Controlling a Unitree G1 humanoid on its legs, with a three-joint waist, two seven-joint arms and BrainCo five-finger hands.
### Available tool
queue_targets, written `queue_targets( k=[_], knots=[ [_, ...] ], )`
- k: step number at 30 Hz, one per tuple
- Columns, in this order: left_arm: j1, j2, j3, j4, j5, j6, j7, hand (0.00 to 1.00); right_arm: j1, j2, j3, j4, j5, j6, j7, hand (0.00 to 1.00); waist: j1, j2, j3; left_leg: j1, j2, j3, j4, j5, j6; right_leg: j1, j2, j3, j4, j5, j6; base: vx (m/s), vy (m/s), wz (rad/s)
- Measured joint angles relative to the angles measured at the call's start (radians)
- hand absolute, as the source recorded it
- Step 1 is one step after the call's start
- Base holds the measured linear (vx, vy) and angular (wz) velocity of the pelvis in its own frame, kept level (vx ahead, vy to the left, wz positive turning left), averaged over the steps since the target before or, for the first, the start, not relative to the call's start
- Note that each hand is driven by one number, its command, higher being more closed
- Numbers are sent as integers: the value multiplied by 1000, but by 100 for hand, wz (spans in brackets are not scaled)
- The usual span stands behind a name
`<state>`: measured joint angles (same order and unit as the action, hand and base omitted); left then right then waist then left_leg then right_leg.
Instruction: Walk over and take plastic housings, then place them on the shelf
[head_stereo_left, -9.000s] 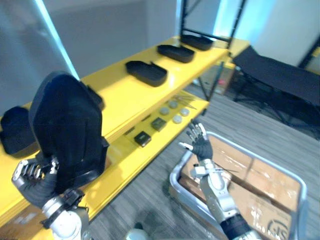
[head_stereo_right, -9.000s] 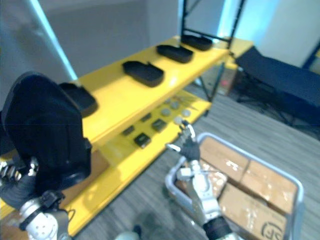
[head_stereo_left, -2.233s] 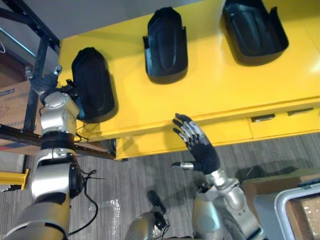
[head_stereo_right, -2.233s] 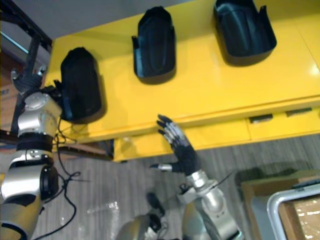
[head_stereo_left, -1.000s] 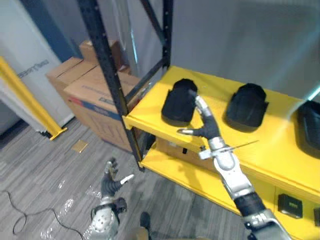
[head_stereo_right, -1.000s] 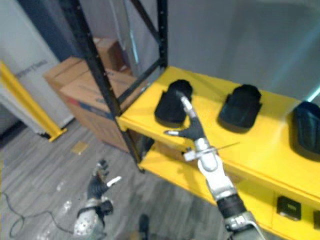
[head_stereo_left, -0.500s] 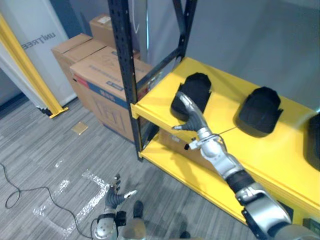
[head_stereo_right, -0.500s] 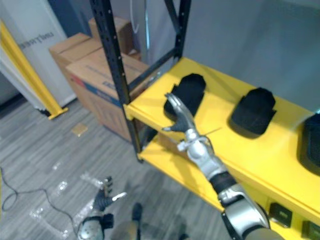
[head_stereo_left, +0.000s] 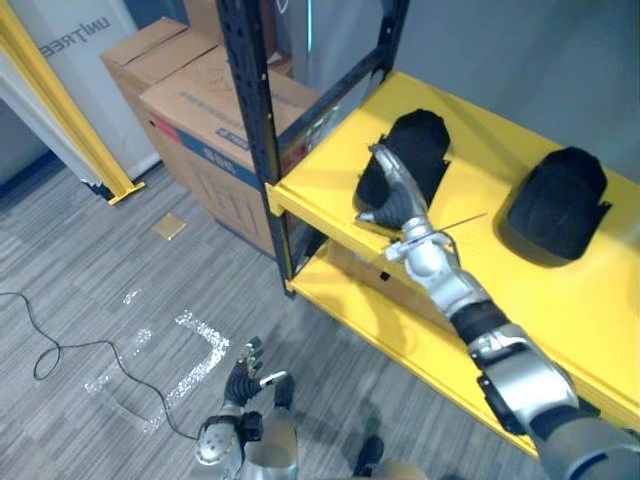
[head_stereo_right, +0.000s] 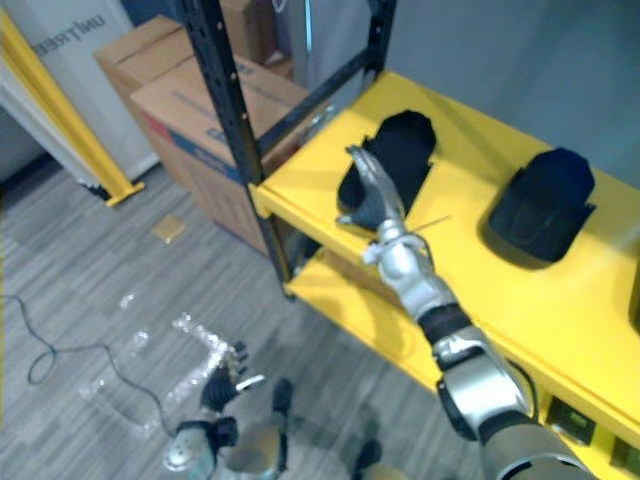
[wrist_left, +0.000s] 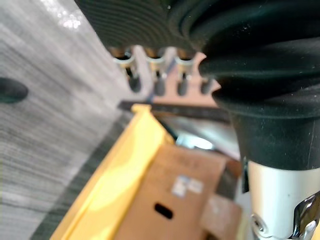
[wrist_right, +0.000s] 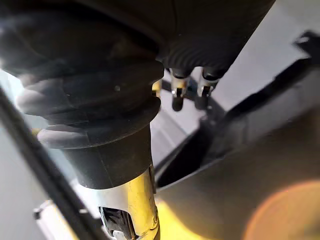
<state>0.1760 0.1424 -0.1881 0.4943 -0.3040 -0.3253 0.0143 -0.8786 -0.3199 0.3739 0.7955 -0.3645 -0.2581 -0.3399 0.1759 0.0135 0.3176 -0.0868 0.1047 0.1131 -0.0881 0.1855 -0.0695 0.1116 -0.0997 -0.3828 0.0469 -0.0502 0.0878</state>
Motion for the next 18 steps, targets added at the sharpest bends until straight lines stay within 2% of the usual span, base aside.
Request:
queue_targets(
  k=[3, 7, 11, 18],
  knots=[
    [4, 1, -12, 0, -5, 0, 0, 0, -13, -5, 0, 19, 19, 9, 17, 0, 3, 11, 6, -1, 6, -5, 0, 1, -2, 0, 6, -3, 4, -1, -2, -41, -15, 3],
    [3, 1, -13, 0, -9, 0, 0, 0, -27, -6, -1, 58, 14, 62, 25, 0, 4, 11, 7, -3, 8, -11, 0, 2, -3, -3, 6, -8, 10, -4, -4, -13, -8, 2],
    [0, 0, -14, 0, -11, -1, 0, 0, -44, -6, -14, 72, 10, 94, 25, 0, 4, 13, 21, -3, 8, -12, 0, 1, -4, -3, 5, -9, 14, -4, -3, 0, 0, 0],
    [-3, 0, -27, -1, -13, 0, 4, 0, -71, -1, -38, 70, -8, 192, 29, 0, 4, 17, 40, -3, 7, -9, 0, 1, -4, -5, 3, -9, 16, -3, -2, 0, 0, 0]
  ],
)
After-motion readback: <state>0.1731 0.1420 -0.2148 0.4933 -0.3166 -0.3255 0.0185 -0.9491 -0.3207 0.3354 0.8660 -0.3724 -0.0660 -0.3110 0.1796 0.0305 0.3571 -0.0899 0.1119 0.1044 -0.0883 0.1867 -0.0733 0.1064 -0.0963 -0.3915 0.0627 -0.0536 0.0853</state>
